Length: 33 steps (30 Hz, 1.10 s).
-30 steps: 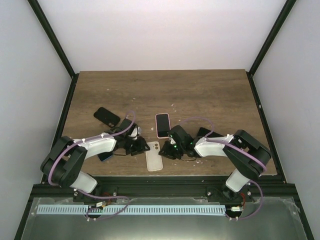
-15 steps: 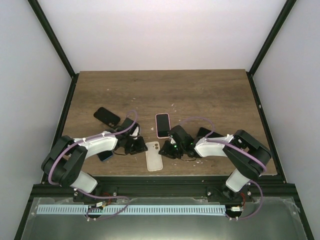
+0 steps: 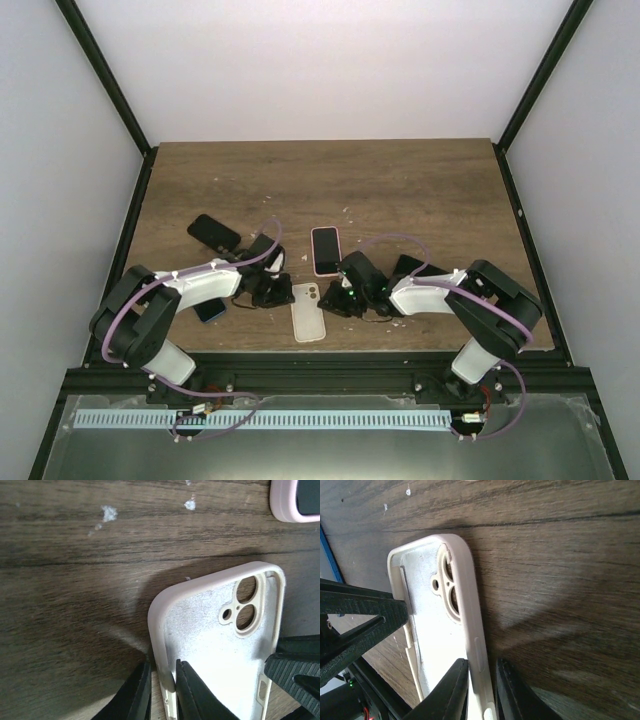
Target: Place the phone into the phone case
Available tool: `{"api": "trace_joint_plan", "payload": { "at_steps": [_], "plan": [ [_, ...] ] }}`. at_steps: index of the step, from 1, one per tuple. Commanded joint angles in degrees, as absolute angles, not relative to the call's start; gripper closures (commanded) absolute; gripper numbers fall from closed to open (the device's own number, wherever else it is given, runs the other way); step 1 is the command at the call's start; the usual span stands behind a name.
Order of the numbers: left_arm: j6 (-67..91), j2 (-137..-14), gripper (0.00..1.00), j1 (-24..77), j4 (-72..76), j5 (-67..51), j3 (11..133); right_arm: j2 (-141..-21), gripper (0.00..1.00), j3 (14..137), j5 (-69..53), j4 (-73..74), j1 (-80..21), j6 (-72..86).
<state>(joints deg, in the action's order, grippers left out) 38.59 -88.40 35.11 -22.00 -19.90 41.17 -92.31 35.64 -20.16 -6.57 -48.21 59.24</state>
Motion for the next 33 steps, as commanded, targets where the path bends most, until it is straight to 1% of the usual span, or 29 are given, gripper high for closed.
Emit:
{"api": "trace_joint_plan", "payload": {
  "at_steps": [1, 4, 6, 9, 13, 22, 28, 33],
  "plan": [
    [36.44, -89.30, 0.87, 35.42, -25.00, -18.04, 42.23, -93.60, 0.84, 35.73, -18.05, -6.46, -48.63, 58.67],
    [36.08, -89.01, 0.95, 35.43, -25.04, -18.29, 42.28, -93.28, 0.84, 35.17, -17.02, -6.11, -48.65, 58.66],
    [35.89, -88.66, 0.99, 35.44, -24.39, -19.43, 42.27, -93.25, 0.84, 34.73, -16.85, -6.51, -48.65, 58.80],
    [35.66, -88.63, 1.00, 35.49, -22.45, -22.72, 42.00, -93.49, 0.85, 33.93, -16.61, -7.40, -48.60, 59.01],
    [35.20, -89.12, 1.00, 35.44, -22.01, -23.72, 42.52, -93.66, 0.86, 33.69, -15.20, -7.60, -48.45, 58.62],
    [36.73, -88.85, 0.80, 35.42, -22.84, -25.39, 42.50, -94.05, 0.86, 34.69, -15.09, -7.56, -48.16, 57.37],
    [37.39, -86.95, 0.77, 35.48, -22.46, -25.67, 40.38, -93.51, 0.86, 35.08, -14.40, -6.84, -48.16, 56.97],
    [36.94, -88.46, 0.78, 35.45, -22.08, -25.89, 40.24, -92.34, 0.83, 35.83, -13.66, -5.30, -48.17, 56.08]
  ]
}}
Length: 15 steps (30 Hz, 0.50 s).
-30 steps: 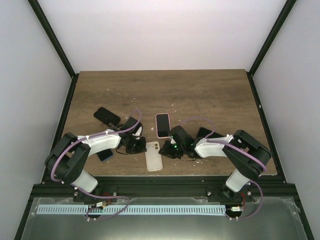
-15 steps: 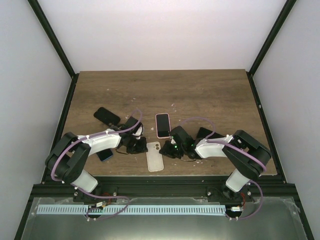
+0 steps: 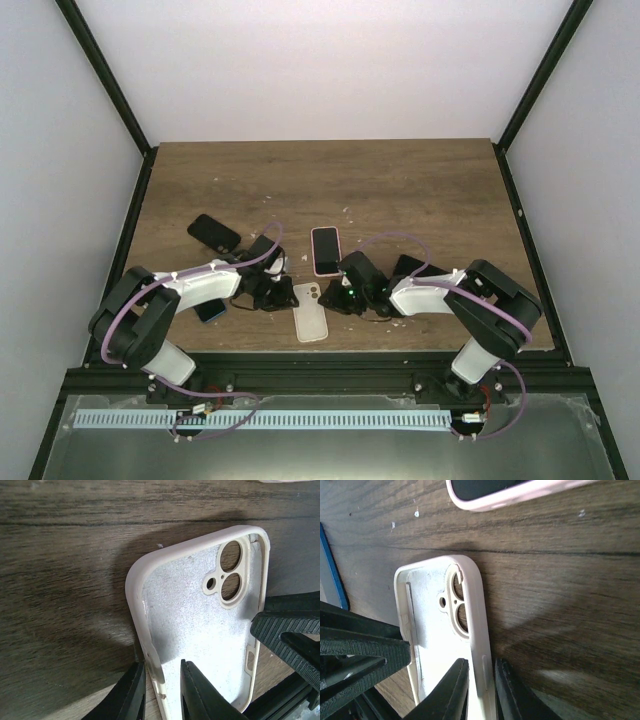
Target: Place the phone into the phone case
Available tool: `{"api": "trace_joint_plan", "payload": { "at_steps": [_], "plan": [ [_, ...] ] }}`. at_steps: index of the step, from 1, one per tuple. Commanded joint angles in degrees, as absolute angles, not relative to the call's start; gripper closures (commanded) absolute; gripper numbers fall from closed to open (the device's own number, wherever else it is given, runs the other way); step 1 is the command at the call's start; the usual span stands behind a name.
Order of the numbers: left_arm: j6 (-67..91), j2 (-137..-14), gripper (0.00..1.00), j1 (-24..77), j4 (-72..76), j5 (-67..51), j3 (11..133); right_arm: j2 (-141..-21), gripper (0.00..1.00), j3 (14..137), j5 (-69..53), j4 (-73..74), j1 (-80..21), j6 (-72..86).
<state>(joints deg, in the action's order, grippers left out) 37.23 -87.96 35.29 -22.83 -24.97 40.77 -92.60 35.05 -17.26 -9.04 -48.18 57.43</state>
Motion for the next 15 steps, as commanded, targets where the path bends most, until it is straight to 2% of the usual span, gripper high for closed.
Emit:
{"api": "trace_joint_plan", "payload": {
  "at_steps": [1, 3, 8, 13, 15],
  "plan": [
    [36.74, -88.58, 0.79, 35.49, -22.06, -25.73, 40.27, -92.29, 0.83, 35.67, -13.67, -5.42, -48.19, 56.26],
    [36.34, -88.46, 0.83, 35.49, -22.63, -24.94, 40.53, -92.37, 0.83, 35.45, -13.48, -5.44, -48.16, 56.33],
    [35.03, -88.35, 1.00, 35.45, -22.15, -25.22, 40.86, -92.61, 0.85, 35.36, -12.48, -5.67, -48.17, 55.44],
    [34.82, -88.23, 1.00, 34.79, -21.43, -26.23, 41.38, -93.50, 0.86, 36.99, -11.84, -4.79, -48.08, 53.36],
    [34.88, -87.04, 1.00, 34.01, -21.44, -25.86, 41.31, -93.16, 0.82, 37.93, -12.12, -4.28, -47.93, 49.95]
  ]
}}
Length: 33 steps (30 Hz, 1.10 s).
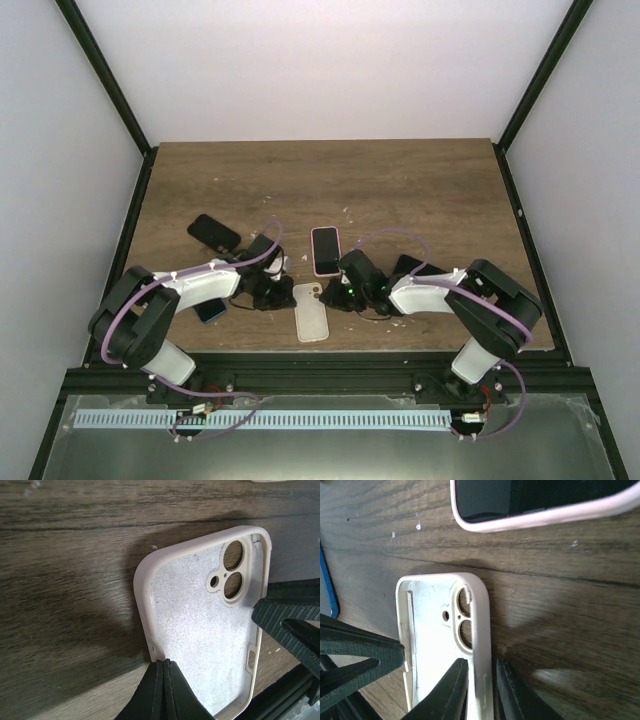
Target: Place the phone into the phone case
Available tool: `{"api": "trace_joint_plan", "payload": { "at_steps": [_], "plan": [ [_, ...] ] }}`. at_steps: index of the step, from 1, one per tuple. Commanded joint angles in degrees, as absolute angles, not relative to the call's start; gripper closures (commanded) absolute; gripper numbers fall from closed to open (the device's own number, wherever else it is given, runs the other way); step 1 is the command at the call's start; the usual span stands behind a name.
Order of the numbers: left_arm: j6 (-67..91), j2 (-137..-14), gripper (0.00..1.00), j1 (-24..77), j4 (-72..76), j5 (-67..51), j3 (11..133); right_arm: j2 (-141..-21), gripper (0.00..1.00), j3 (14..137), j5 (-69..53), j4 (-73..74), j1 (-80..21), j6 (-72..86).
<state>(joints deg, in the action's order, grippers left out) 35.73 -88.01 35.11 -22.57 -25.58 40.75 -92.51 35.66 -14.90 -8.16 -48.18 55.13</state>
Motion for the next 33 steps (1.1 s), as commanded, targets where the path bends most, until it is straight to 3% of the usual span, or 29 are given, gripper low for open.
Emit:
{"api": "trace_joint_plan", "payload": {
  "at_steps": [1, 10, 13, 21, 26, 29, 33],
  "plan": [
    [34.86, -86.56, 1.00, 33.47, -21.42, -25.66, 41.23, -92.59, 0.79, 38.23, -13.04, -4.25, -47.71, 47.66],
    [34.55, -86.03, 1.00, 28.48, -19.71, -27.95, 39.98, -80.36, 0.35, 43.48, -9.59, 9.89, -41.15, 27.35],
    [34.74, -85.31, 0.97, 28.13, -19.06, -28.69, 39.67, -78.53, 0.31, 47.37, -8.43, 15.41, -37.52, 16.43],
    [33.43, -83.54, 0.70, 28.12, -20.33, -29.85, 39.23, -80.42, 0.24, 53.96, -11.39, 26.44, -26.02, -11.34],
    [31.29, -83.76, 0.60, 28.09, -21.21, -30.35, 37.55, -85.56, 0.17, 58.16, -15.05, 34.89, -16.84, -18.00],
    [30.64, -83.67, 0.55, 28.12, -21.12, -30.87, 36.32, -87.44, 0.06, 58.11, -16.45, 37.81, -12.68, -21.72],
    [30.54, -82.79, 0.50, 28.13, -20.83, -31.23, 35.16, -87.07, 0.07, 56.53, -15.89, 38.16, -10.44, -25.68]
  ]
}}
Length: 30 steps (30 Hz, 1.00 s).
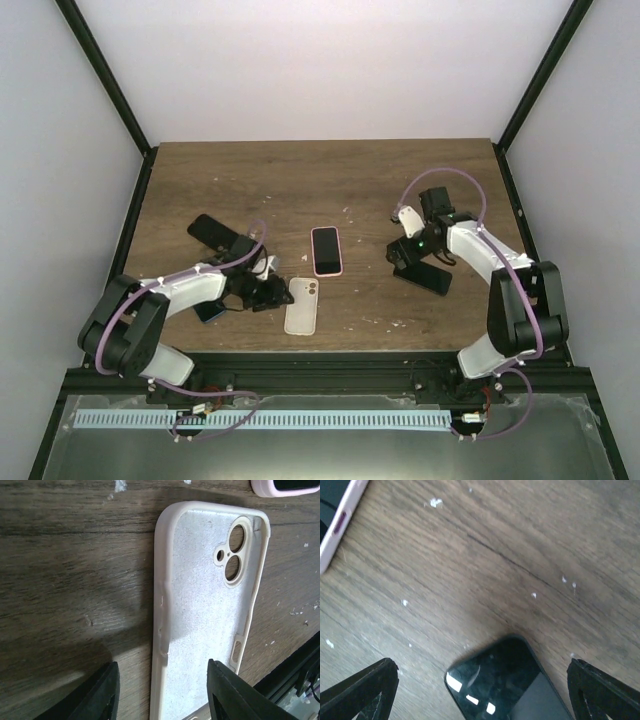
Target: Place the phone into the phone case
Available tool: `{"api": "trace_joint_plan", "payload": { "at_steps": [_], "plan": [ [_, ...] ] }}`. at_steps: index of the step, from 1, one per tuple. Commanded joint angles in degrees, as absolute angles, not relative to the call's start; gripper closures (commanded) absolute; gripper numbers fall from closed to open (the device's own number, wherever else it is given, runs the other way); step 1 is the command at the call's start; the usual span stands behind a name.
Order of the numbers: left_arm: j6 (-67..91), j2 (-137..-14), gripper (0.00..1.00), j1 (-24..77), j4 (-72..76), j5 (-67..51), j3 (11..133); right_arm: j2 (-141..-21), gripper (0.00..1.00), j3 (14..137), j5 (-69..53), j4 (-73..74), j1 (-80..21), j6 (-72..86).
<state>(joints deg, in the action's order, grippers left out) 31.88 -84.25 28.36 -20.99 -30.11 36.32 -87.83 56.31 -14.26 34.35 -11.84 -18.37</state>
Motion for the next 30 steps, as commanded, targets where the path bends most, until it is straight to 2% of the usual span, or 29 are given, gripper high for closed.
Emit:
{"api": "trace_joint_plan", "payload": {
  "at_steps": [1, 8, 15, 23, 30],
  "plan": [
    [30.66, -82.36, 0.49, 28.13, -20.56, -31.31, 34.66, -86.73, 0.06, 55.53, -16.24, 37.69, -10.19, -27.30],
    [31.46, -82.64, 0.47, 28.25, -18.97, -33.07, 33.11, -90.95, 0.02, 52.85, -11.09, 36.02, -9.02, -29.94],
    [32.74, -82.41, 0.46, 29.82, -18.04, -33.84, 32.24, -90.25, 0.02, 49.81, -9.05, 33.77, -8.52, -32.35],
    [35.07, -83.50, 0.46, 32.26, -15.43, -33.82, 31.37, -92.66, 0.04, 49.02, -2.33, 32.58, -8.54, -32.44],
    [36.74, -83.06, 0.46, 32.86, -13.72, -34.43, 30.87, -94.85, 0.10, 51.19, -4.80, 33.13, -8.61, -30.05]
  ]
}}
